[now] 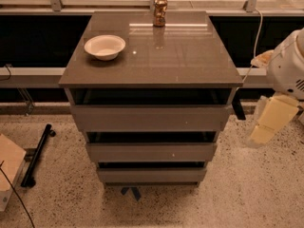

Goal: Open middle drawer

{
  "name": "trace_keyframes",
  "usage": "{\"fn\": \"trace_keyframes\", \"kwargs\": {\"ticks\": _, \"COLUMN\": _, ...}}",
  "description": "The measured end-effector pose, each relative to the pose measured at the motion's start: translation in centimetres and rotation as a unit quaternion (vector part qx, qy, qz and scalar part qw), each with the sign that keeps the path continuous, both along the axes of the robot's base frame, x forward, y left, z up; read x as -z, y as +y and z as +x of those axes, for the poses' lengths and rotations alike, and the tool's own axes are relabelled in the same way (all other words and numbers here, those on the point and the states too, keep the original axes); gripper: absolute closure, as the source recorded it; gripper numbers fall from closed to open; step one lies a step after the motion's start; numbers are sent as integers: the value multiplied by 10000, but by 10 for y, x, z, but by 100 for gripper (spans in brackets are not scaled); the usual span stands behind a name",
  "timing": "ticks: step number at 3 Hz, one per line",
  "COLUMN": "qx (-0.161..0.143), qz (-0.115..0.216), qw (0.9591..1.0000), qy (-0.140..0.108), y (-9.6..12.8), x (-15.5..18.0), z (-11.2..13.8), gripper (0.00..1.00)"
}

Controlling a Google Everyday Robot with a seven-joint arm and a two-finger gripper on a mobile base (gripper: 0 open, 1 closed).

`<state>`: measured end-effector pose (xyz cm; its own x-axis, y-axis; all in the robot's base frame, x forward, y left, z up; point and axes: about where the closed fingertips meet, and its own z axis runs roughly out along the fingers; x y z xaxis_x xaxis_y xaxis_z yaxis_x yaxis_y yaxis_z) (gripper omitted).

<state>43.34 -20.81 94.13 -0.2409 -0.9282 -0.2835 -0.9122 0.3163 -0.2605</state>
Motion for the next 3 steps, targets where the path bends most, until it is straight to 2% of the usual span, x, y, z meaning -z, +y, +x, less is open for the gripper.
{"fn": "trace_keyframes", "kwargs": {"ticks": 1, "qx": -1, "qz": 34, "qw": 10000, "qy": -14, "y": 3, "x": 23, "z": 0, "gripper": 0}}
{"fn": "trace_keyframes", "kwargs": {"ticks": 3, "qx": 22, "qz": 129, "qw": 9999, "qy": 111, "y": -2, "x": 70, "z": 4, "gripper": 0}}
